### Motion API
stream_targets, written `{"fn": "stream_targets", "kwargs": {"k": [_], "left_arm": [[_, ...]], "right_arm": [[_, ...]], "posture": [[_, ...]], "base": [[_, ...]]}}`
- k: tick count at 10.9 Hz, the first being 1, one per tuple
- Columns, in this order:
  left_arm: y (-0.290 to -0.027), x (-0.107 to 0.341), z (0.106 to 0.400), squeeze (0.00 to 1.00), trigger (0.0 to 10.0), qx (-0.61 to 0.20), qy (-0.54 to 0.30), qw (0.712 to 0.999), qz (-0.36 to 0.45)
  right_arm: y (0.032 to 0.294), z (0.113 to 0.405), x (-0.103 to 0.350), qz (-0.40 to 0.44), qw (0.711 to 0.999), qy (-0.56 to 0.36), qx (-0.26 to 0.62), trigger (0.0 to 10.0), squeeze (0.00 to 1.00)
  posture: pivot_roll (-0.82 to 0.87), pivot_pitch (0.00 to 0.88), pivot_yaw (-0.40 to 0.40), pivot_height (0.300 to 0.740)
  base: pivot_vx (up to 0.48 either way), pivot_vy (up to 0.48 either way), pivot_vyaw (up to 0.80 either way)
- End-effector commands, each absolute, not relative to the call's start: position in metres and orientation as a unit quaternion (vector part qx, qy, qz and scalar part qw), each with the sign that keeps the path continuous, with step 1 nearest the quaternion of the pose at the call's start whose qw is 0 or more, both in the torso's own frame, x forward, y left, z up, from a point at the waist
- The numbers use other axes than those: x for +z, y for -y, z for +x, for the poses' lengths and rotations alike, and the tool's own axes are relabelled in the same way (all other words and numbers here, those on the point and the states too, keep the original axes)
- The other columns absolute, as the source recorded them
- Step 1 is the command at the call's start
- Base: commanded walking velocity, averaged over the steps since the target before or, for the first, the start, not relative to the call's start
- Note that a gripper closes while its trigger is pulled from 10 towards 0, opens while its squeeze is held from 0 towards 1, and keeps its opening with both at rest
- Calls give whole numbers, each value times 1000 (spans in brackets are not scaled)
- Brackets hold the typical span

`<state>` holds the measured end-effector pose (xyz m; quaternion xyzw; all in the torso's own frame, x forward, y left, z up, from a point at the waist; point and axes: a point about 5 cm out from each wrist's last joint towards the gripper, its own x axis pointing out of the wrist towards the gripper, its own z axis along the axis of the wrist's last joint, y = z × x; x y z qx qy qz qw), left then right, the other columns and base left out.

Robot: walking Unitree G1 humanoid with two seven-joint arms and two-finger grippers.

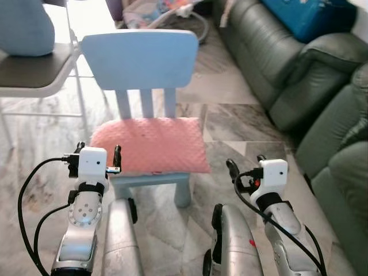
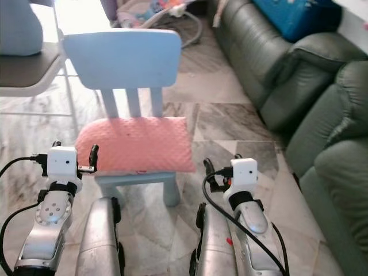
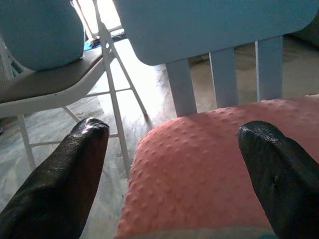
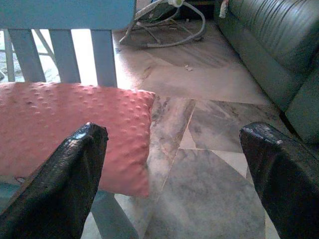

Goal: Move the pillow to the sofa

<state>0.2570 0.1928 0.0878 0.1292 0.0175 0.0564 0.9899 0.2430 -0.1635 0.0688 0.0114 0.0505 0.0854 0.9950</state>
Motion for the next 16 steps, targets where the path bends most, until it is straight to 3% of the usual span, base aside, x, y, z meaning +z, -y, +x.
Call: {"fn": "stream_targets", "kwargs": {"k": [1, 8, 14, 16], "left_arm": [[-194, 92, 257, 0, 10000, 64, -7, 990, 126], [-191, 87, 255, 0, 10000, 53, -17, 991, 125], [-188, 83, 255, 0, 10000, 52, -28, 990, 128], [-189, 81, 253, 0, 10000, 51, -38, 989, 132]], "right_arm": [[164, 242, 67, 12, 995, -53, 88, 10000, 0], [159, 242, 69, 4, 993, -51, 110, 10000, 0], [161, 242, 68, 6, 993, -56, 107, 10000, 0], [159, 241, 69, 13, 992, -57, 110, 10000, 0]], "posture": [[9, 101, -49, 522], [2, 113, -50, 522], [3, 125, -53, 522], [8, 162, -56, 492]], "base": [[0, 0, 0], [337, 147, 248], [0, 0, 0], [0, 0, 0]]}}
